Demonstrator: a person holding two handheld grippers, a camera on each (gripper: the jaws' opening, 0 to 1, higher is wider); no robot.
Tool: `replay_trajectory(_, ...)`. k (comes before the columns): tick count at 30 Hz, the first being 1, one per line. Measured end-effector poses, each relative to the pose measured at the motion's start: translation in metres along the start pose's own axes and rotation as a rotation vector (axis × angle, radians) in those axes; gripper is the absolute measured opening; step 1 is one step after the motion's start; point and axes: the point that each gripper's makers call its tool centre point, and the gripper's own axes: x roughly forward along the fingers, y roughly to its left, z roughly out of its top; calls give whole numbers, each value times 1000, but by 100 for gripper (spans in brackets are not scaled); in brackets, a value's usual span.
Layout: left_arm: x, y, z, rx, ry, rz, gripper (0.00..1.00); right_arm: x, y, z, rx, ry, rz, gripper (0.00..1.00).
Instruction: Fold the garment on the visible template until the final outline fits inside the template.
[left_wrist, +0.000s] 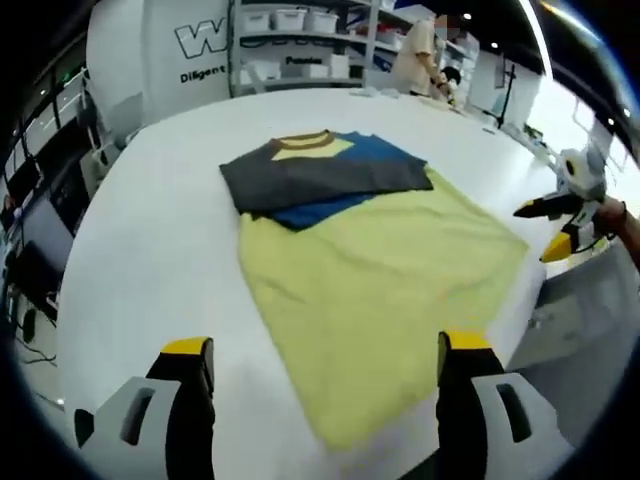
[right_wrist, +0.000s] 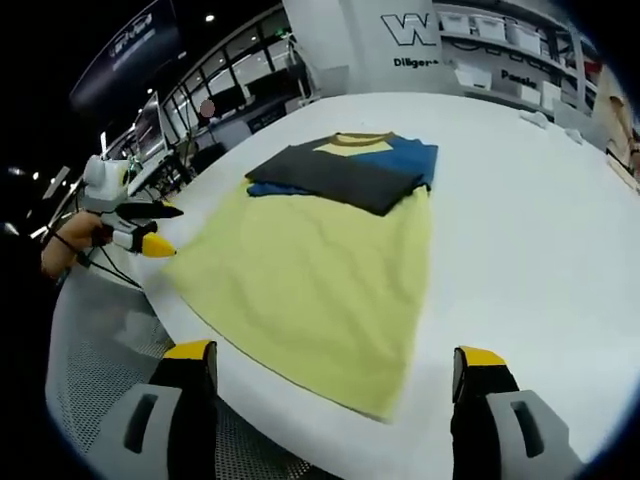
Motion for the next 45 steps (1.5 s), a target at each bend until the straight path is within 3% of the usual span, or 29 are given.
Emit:
replay_trajectory(3,-2,0,-8,18,21,3,84,1,-2,-5,0,15,-10,94)
replay_trajectory(7,-6,3,-17,16,40,3,78,0,-8,-9,7,21,-35,81)
replay_trajectory(12,-10,2,-27,1,66,-4,66,0,-14,-13,-2,34,-62,73)
replay_trajectory(16,-14,-3,-35,-21,86,-14,52,0,-15,-16,11,47,-74,60)
replay_trajectory(20,-14,-11,-43,-52,115,-42,48,1,-21,-20,21,57,-106,61)
replay_trajectory(23,-17,-10,-55,-85,174,-26,39,0,-23,-23,16,68,-119,55)
replay_trajectory(32,-16,-8,-61,-147,192,-11,23,-1,-27,-28,47,80,-134,38)
replay_trajectory(36,-17,-7,-69,-157,242,13,15,0,-29,-31,51,91,-139,27)
replay_trajectory(39,-18,-6,-68,-156,230,19,13,0,-29,-32,65,94,-143,27)
replay_trajectory(45,-20,-2,-72,-164,246,39,6,-1,-32,-37,54,114,-160,12)
